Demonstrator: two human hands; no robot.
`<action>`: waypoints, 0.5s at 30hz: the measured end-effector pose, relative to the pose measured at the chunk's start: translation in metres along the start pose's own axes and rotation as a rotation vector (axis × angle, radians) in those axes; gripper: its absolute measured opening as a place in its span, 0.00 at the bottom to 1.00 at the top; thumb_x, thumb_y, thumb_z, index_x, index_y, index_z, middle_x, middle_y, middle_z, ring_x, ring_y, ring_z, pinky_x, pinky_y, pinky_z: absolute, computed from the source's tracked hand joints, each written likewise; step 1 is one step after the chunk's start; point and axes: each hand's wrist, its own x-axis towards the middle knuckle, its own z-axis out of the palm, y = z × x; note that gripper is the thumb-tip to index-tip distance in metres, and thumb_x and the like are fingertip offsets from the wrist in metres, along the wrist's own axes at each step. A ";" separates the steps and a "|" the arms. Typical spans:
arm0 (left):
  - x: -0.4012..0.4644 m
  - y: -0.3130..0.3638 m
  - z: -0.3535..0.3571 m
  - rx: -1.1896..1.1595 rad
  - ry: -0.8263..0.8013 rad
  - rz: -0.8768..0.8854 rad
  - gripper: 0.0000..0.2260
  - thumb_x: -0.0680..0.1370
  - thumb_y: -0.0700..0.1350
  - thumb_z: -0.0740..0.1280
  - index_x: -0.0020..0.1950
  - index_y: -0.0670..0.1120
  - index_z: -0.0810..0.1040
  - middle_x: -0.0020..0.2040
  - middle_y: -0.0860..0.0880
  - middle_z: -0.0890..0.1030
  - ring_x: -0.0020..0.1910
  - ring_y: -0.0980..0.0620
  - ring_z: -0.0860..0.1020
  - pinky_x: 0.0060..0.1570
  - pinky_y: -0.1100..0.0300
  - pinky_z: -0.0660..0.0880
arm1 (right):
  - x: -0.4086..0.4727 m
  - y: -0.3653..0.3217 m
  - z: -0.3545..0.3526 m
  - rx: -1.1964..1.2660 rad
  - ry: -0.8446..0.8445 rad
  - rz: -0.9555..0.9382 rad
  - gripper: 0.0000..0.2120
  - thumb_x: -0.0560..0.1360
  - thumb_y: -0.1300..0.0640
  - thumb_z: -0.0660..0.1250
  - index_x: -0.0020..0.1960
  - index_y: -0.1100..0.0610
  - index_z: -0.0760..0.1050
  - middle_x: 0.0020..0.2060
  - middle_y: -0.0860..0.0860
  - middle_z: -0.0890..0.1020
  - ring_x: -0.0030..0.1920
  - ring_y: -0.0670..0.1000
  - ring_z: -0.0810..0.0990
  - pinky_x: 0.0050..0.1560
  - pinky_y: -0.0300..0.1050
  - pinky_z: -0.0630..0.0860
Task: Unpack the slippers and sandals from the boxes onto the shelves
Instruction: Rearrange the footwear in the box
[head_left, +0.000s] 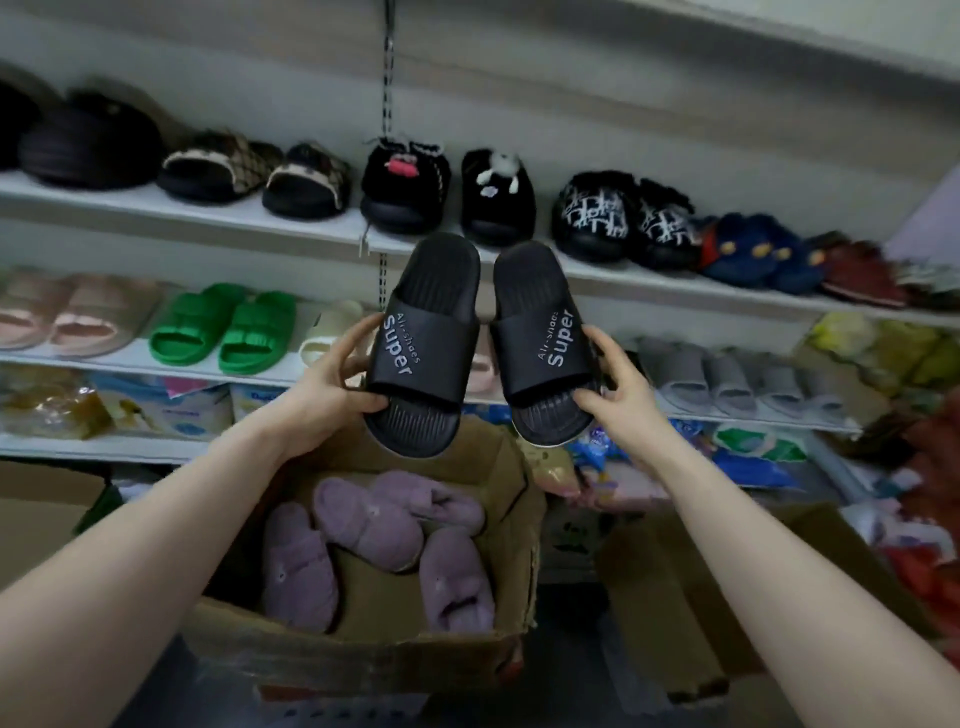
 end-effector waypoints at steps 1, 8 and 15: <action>0.008 0.017 0.004 -0.001 -0.015 0.044 0.44 0.68 0.20 0.64 0.73 0.59 0.64 0.58 0.46 0.81 0.52 0.51 0.81 0.45 0.60 0.79 | 0.005 -0.012 -0.015 -0.012 0.013 -0.023 0.36 0.76 0.69 0.65 0.74 0.38 0.63 0.72 0.48 0.69 0.71 0.51 0.70 0.64 0.54 0.77; 0.057 0.145 0.036 0.066 -0.127 0.276 0.42 0.71 0.21 0.62 0.73 0.60 0.64 0.57 0.45 0.80 0.53 0.50 0.80 0.50 0.56 0.79 | 0.033 -0.105 -0.112 -0.161 0.100 -0.236 0.36 0.75 0.73 0.64 0.72 0.39 0.64 0.67 0.49 0.73 0.64 0.40 0.73 0.52 0.37 0.75; 0.101 0.251 0.092 0.034 -0.131 0.388 0.34 0.75 0.25 0.61 0.72 0.58 0.66 0.52 0.45 0.80 0.42 0.54 0.81 0.39 0.62 0.80 | 0.063 -0.167 -0.177 0.056 0.234 -0.303 0.33 0.76 0.75 0.60 0.71 0.44 0.67 0.61 0.53 0.76 0.58 0.51 0.78 0.45 0.37 0.80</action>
